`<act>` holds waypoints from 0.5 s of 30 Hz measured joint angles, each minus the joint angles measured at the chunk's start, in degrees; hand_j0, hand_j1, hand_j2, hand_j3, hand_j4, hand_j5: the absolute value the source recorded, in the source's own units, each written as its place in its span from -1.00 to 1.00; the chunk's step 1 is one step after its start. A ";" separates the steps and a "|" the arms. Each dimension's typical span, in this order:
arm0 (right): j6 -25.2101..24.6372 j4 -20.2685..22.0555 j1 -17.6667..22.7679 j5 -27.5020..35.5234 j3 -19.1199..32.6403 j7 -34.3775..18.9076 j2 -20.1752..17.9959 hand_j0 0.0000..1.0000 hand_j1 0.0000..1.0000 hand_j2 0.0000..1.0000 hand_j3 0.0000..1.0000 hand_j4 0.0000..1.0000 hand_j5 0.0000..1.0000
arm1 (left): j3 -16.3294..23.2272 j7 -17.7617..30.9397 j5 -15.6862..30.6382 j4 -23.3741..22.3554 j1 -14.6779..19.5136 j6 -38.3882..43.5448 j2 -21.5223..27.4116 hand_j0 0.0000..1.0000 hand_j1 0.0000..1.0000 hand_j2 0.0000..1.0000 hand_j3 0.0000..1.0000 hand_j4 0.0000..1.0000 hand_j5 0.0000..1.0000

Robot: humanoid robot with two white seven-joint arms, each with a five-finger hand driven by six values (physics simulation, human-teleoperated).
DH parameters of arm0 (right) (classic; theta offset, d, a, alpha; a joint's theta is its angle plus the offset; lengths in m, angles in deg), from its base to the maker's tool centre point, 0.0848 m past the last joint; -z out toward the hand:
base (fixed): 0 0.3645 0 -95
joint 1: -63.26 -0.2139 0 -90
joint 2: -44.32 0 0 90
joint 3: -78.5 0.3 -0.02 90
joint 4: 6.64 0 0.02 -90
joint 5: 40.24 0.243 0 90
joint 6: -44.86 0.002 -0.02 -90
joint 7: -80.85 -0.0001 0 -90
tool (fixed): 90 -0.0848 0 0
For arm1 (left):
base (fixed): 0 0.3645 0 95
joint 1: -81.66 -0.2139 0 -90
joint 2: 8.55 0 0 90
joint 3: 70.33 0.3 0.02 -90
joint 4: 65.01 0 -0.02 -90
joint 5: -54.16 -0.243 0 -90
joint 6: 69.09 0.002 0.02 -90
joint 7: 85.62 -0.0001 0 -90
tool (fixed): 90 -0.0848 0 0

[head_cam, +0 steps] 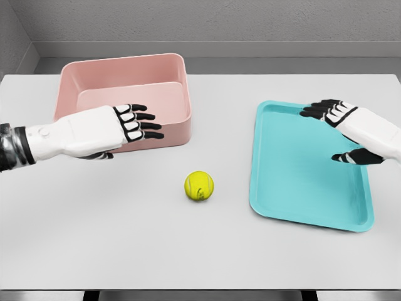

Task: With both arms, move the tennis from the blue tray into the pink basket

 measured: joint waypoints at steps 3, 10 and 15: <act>-0.04 1.35 0.79 3.59 4.14 0.26 0.90 1.00 1.00 1.00 1.00 1.00 1.00 | 4.89 0.46 -1.76 -0.10 4.14 -0.01 -3.87 1.00 1.00 1.00 1.00 1.00 1.00; -0.05 2.55 5.01 5.40 8.76 -0.02 5.90 1.00 1.00 1.00 1.00 1.00 1.00 | 14.66 0.69 -2.44 -0.53 8.80 -0.03 -8.20 1.00 1.00 1.00 1.00 1.00 1.00; -0.04 2.68 5.36 6.51 9.19 0.07 8.19 1.00 1.00 1.00 1.00 1.00 1.00 | 18.57 0.67 -2.27 -1.19 9.68 -0.03 -10.80 1.00 1.00 1.00 1.00 1.00 1.00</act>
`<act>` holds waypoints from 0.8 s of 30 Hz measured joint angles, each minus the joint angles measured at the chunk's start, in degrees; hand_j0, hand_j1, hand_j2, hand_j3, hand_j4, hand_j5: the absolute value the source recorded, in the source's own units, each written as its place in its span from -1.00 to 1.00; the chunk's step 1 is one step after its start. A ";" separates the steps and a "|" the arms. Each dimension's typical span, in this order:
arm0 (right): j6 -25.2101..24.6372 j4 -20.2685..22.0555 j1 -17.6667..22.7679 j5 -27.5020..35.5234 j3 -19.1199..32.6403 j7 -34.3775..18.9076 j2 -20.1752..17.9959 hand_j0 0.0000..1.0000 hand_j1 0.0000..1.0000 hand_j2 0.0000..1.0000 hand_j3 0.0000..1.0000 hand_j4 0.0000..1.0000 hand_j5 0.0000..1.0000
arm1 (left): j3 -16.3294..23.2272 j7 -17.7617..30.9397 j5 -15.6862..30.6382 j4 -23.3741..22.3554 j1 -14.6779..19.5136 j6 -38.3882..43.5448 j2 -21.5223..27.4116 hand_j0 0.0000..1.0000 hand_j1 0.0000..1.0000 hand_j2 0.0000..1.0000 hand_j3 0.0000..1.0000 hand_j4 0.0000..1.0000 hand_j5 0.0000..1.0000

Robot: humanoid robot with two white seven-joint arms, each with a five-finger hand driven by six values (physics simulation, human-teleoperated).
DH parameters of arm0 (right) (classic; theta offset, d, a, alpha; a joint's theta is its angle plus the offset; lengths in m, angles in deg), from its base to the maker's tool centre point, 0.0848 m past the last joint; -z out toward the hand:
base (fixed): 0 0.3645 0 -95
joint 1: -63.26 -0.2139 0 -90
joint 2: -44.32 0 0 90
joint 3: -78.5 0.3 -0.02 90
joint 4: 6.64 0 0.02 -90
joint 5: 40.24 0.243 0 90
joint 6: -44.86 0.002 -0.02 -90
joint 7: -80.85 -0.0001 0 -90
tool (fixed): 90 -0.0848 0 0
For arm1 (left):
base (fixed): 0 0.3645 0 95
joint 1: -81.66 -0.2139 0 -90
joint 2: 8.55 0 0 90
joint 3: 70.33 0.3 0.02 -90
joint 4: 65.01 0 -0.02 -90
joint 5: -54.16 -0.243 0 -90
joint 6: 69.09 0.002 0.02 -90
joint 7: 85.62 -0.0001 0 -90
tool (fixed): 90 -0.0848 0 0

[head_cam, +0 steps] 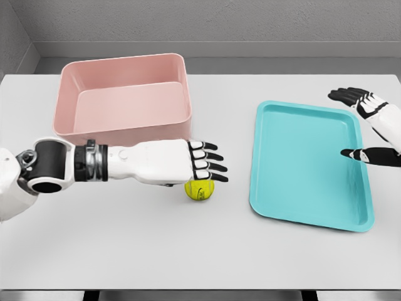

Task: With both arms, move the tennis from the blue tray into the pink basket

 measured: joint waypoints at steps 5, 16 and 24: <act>-0.01 -0.07 -0.44 0.73 0.17 -0.01 1.46 1.00 1.00 1.00 1.00 1.00 1.00 | 1.60 0.05 2.73 -1.23 0.35 0.00 -1.15 1.00 1.00 1.00 1.00 1.00 1.00; -0.01 -0.25 -0.44 0.80 0.27 -0.12 1.90 1.00 1.00 1.00 1.00 1.00 1.00 | 3.60 0.07 5.93 -6.83 1.58 0.00 -1.48 1.00 1.00 1.00 1.00 1.00 1.00; -0.01 -0.26 -0.35 0.77 0.28 -0.13 1.78 1.00 1.00 1.00 1.00 1.00 1.00 | 4.95 0.07 6.45 -9.35 2.11 0.00 -2.41 1.00 1.00 1.00 1.00 1.00 1.00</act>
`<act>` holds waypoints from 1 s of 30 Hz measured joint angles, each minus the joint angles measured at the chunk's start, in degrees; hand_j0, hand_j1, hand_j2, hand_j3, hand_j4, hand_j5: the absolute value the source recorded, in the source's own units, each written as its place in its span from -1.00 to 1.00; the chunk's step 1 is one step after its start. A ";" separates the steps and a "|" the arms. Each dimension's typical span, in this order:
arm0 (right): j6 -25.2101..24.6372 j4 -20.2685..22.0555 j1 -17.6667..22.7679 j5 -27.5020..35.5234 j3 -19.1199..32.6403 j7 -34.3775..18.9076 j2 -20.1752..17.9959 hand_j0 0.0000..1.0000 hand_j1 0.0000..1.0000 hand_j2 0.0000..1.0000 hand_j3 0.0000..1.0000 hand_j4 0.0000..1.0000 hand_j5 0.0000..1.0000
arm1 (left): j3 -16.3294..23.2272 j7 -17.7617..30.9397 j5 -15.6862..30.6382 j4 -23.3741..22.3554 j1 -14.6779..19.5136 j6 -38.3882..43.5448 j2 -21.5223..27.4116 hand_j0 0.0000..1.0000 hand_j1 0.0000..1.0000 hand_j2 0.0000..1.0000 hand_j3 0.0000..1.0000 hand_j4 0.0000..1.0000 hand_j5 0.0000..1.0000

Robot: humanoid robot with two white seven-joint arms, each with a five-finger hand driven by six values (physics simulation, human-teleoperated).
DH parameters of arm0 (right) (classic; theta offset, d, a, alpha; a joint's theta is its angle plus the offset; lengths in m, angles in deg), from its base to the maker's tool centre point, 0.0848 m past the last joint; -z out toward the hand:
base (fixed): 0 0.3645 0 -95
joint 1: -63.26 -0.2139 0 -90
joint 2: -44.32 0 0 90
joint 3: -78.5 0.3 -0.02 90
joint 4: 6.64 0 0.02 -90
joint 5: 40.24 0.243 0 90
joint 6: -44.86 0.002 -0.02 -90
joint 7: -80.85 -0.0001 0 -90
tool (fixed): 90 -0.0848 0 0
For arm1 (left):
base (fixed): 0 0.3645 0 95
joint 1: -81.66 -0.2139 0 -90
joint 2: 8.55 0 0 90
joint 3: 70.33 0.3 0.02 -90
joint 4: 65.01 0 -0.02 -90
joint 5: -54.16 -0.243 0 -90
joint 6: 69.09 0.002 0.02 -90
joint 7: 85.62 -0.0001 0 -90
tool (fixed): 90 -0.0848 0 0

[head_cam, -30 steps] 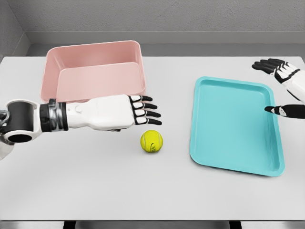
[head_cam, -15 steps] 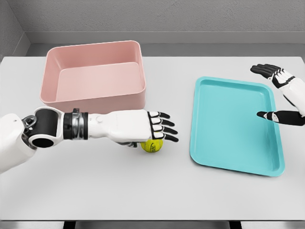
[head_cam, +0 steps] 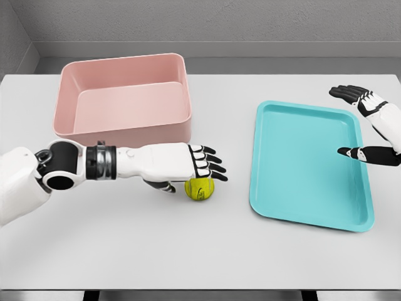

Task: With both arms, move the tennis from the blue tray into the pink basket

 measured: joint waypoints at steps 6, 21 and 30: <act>0.00 0.00 0.09 0.03 0.10 0.00 -0.04 1.00 1.00 1.00 1.00 1.00 1.00 | 1.11 0.00 0.08 -1.84 0.26 0.00 -0.95 1.00 1.00 1.00 1.00 1.00 1.00; 0.00 0.00 0.26 0.03 0.35 0.00 -0.01 1.00 1.00 1.00 1.00 1.00 1.00 | 2.32 0.00 0.02 -4.18 0.18 0.00 -2.46 0.95 0.95 0.95 0.95 0.95 0.95; 0.00 0.00 0.26 0.03 0.38 0.00 0.01 1.00 1.00 1.00 1.00 1.00 1.00 | 3.29 0.06 -0.23 -5.22 0.18 0.00 -3.04 0.79 0.79 0.79 0.79 0.79 0.79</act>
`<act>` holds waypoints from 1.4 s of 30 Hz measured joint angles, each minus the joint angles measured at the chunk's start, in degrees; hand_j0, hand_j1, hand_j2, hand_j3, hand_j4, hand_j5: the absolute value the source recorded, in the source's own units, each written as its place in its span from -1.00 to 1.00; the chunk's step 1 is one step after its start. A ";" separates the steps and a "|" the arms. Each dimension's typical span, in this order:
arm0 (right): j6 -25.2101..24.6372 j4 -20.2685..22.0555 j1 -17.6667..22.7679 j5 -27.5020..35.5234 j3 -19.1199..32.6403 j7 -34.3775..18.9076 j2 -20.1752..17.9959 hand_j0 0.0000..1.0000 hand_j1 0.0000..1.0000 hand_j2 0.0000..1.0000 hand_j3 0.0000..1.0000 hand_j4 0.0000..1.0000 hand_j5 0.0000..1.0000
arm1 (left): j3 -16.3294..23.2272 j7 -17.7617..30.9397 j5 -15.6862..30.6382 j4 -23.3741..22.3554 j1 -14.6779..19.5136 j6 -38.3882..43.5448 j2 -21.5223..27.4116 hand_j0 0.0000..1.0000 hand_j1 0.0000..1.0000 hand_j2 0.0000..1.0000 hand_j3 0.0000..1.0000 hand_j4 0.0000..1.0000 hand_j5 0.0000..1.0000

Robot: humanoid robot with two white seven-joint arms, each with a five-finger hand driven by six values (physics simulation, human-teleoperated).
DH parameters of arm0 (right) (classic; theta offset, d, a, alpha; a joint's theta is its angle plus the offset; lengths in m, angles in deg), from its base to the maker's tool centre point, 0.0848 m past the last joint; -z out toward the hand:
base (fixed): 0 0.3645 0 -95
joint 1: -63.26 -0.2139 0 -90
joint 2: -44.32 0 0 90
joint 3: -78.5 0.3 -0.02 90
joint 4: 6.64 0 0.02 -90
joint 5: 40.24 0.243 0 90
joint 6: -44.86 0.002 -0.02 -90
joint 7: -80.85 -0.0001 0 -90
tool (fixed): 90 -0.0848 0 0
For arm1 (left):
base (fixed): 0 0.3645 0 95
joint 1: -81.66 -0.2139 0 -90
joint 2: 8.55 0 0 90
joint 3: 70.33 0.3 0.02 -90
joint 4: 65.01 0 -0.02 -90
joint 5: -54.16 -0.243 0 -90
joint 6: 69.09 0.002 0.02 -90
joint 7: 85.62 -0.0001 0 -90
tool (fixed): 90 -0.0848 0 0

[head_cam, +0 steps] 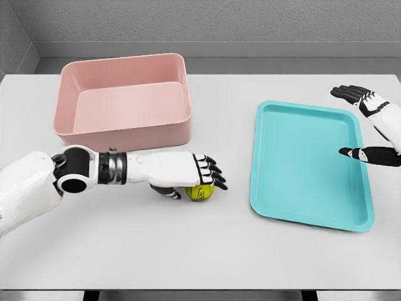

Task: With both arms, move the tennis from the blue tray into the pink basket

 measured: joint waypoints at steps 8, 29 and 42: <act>0.00 0.00 0.00 0.00 0.03 0.00 -0.02 1.00 1.00 1.00 1.00 1.00 1.00 | 0.32 0.68 0.06 -0.79 -0.18 0.00 -0.23 0.41 0.41 0.41 0.41 0.41 0.41; 0.00 0.09 0.00 0.00 0.04 0.00 -0.05 1.00 1.00 1.00 1.00 1.00 1.00 | -0.11 2.75 2.37 1.06 0.62 -0.03 0.44 0.19 0.19 0.19 0.19 0.19 0.19; 0.00 -0.06 -0.09 -0.07 0.05 -0.10 -0.15 1.00 1.00 1.00 1.00 1.00 1.00 | -1.25 2.76 5.21 3.77 4.48 -0.02 3.99 0.18 0.18 0.18 0.18 0.18 0.18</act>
